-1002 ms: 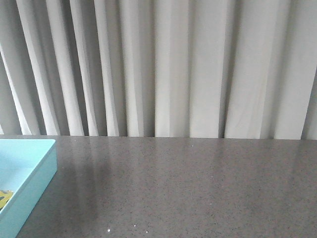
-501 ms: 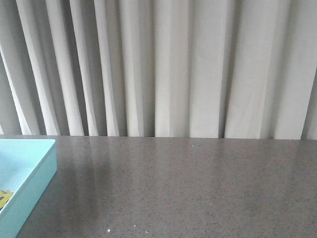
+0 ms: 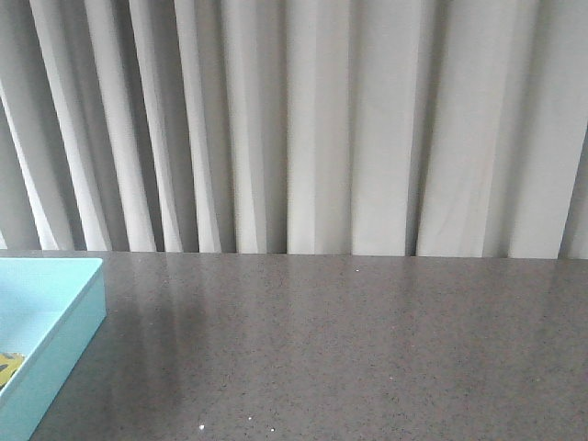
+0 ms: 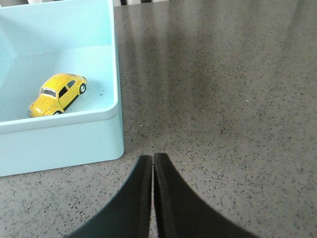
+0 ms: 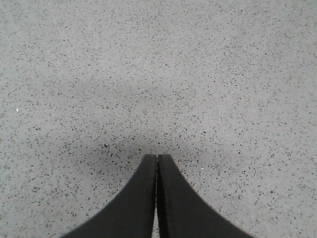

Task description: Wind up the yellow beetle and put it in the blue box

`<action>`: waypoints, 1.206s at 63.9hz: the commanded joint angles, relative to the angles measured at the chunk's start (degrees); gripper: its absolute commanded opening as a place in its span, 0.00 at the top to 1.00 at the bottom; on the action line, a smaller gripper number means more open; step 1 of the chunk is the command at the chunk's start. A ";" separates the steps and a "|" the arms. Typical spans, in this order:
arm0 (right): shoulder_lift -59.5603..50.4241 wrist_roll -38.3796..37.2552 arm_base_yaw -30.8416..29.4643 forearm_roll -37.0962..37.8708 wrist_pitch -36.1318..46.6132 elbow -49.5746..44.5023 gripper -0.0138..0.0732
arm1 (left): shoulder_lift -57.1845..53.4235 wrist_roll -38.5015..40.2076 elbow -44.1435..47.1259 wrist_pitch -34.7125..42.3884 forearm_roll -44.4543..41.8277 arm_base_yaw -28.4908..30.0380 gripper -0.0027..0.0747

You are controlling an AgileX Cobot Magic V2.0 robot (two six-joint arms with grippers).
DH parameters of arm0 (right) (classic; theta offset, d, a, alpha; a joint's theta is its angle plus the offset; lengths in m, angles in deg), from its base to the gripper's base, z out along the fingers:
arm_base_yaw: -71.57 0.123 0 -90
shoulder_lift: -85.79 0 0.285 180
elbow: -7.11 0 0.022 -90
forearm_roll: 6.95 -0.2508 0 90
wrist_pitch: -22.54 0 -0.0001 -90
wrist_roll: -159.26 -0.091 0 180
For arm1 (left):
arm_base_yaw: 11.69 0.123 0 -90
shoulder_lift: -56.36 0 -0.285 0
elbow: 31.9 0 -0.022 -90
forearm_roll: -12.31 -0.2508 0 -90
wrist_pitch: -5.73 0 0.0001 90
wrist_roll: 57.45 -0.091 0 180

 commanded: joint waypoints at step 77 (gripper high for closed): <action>-0.18 -0.07 0.09 0.39 1.64 1.33 0.85 | -28.86 -12.96 28.93 32.31 14.51 6.28 0.97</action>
